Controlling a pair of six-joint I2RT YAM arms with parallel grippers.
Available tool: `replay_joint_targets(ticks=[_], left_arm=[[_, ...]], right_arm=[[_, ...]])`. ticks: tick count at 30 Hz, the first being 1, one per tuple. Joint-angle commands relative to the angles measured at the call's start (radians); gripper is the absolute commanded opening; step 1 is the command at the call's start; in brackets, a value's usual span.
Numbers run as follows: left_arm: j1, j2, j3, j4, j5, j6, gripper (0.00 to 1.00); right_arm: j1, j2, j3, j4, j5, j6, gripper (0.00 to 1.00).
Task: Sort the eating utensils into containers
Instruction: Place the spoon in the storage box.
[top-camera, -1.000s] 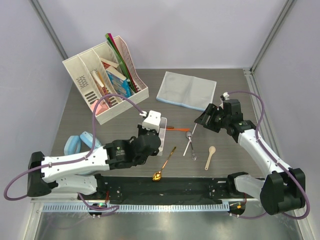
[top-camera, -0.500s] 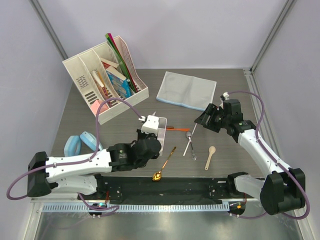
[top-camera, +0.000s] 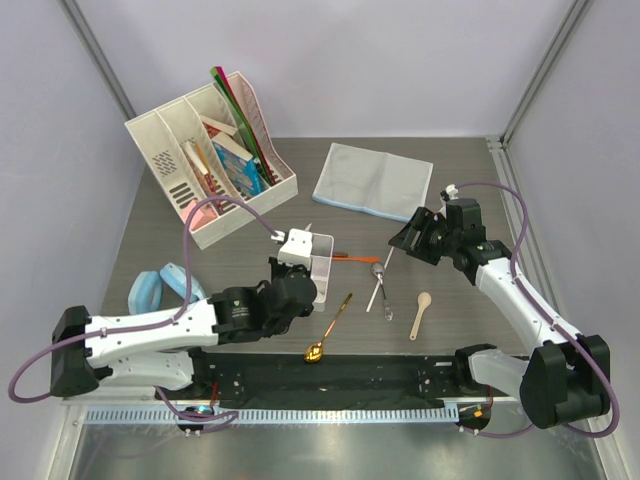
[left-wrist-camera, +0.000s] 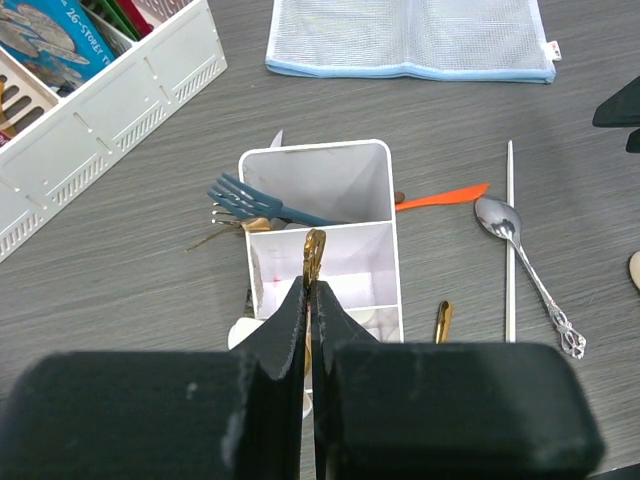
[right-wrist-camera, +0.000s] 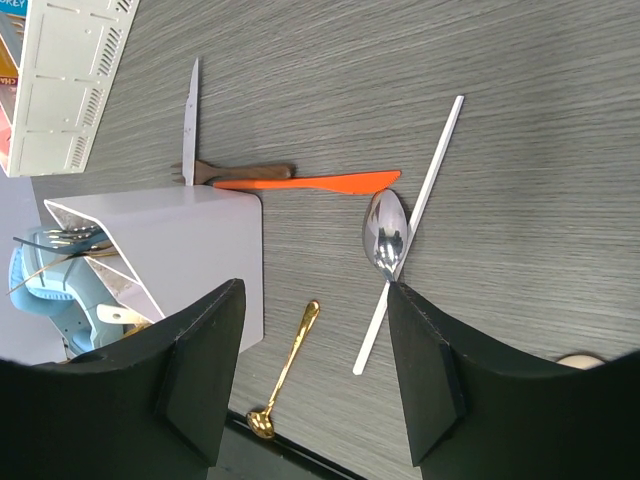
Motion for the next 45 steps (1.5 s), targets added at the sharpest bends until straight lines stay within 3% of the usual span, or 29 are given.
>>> replay_joint_targets(ticks=[1,21,31,37,45], left_arm=[[0.006,0.026,0.046,0.084,0.005,0.019,0.00],[0.004,0.156,0.068,0.165,0.048,-0.006,0.00],[0.006,0.035,-0.076,0.027,-0.026,-0.175,0.00],[0.006,-0.017,-0.082,-0.100,-0.106,-0.222,0.29],[0.004,-0.072,-0.070,-0.201,-0.130,-0.259,0.36]], right_arm=[[-0.002,-0.004,0.003,0.037,-0.014,0.000,0.64],[-0.002,0.010,0.003,0.042,-0.022,-0.003,0.64],[-0.002,0.021,0.003,0.048,-0.026,0.000,0.64],[-0.002,0.030,0.003,0.050,-0.029,0.008,0.64],[-0.001,0.027,0.006,0.053,-0.033,0.003,0.63]])
